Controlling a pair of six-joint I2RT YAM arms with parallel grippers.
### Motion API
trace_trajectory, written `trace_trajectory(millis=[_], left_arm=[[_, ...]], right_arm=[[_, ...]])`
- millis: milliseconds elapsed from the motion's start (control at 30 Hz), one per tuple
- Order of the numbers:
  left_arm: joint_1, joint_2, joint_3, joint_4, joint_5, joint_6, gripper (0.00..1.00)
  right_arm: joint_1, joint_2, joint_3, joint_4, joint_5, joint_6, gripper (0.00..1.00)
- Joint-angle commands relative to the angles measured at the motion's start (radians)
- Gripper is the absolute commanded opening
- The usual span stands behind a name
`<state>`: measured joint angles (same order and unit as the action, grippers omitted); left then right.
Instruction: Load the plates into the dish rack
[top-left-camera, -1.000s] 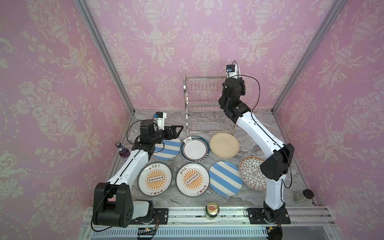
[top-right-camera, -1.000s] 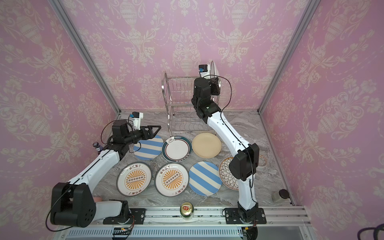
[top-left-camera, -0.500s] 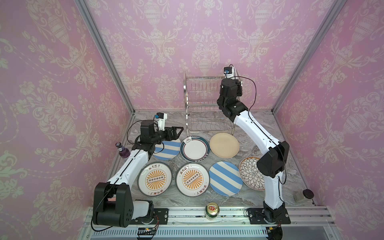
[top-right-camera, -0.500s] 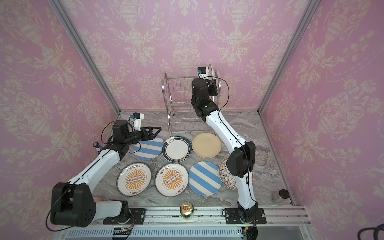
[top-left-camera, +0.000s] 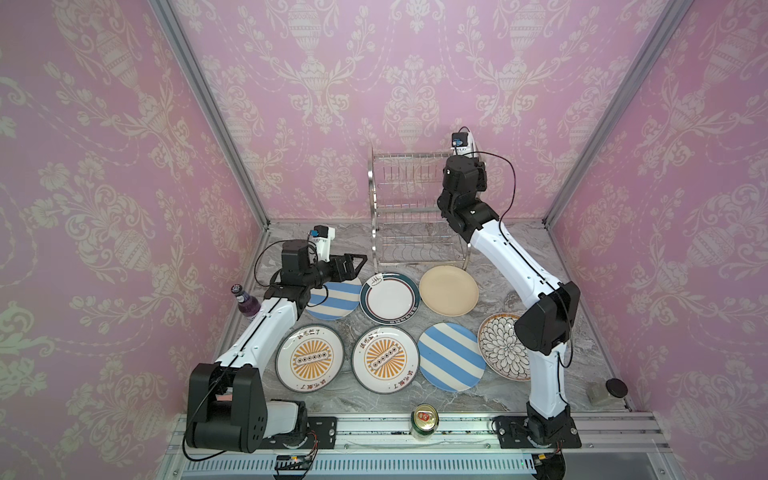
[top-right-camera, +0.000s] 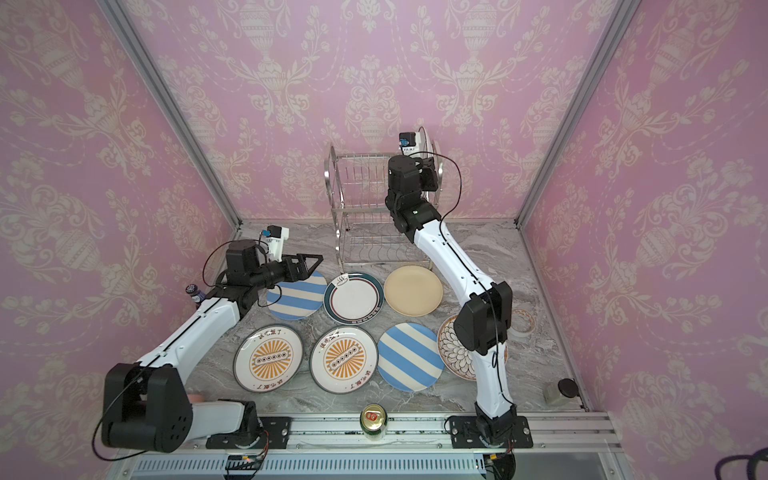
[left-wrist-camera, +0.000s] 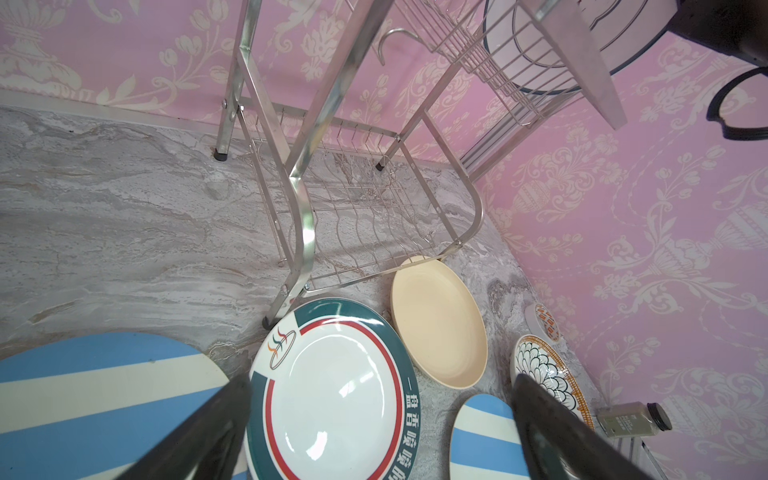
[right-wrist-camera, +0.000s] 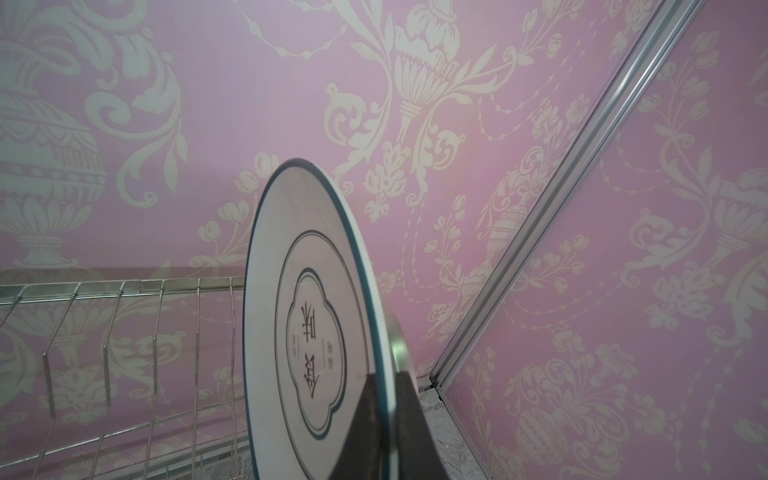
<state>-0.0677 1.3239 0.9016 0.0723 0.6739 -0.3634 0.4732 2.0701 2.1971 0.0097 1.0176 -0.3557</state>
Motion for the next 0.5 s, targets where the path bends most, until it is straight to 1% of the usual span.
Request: trace_trajectory(millis=[0, 133, 233, 467], left_arm=[[0.009, 0.001, 0.028, -0.025, -0.008, 0.040, 0.99], [0.009, 0.007, 0.029, -0.019, -0.007, 0.036, 0.99], [0.009, 0.011, 0.029, -0.014, -0.005, 0.037, 0.99], [0.009, 0.014, 0.034, -0.017, -0.004, 0.039, 0.99]], right_arm=[[-0.018, 0.030, 0.059, 0.032, 0.013, -0.054, 0.00], [-0.023, 0.034, 0.073, 0.038, 0.002, -0.078, 0.00], [-0.029, 0.030, 0.075, 0.030, -0.016, -0.073, 0.00], [-0.032, 0.037, 0.111, 0.029, -0.027, -0.118, 0.00]])
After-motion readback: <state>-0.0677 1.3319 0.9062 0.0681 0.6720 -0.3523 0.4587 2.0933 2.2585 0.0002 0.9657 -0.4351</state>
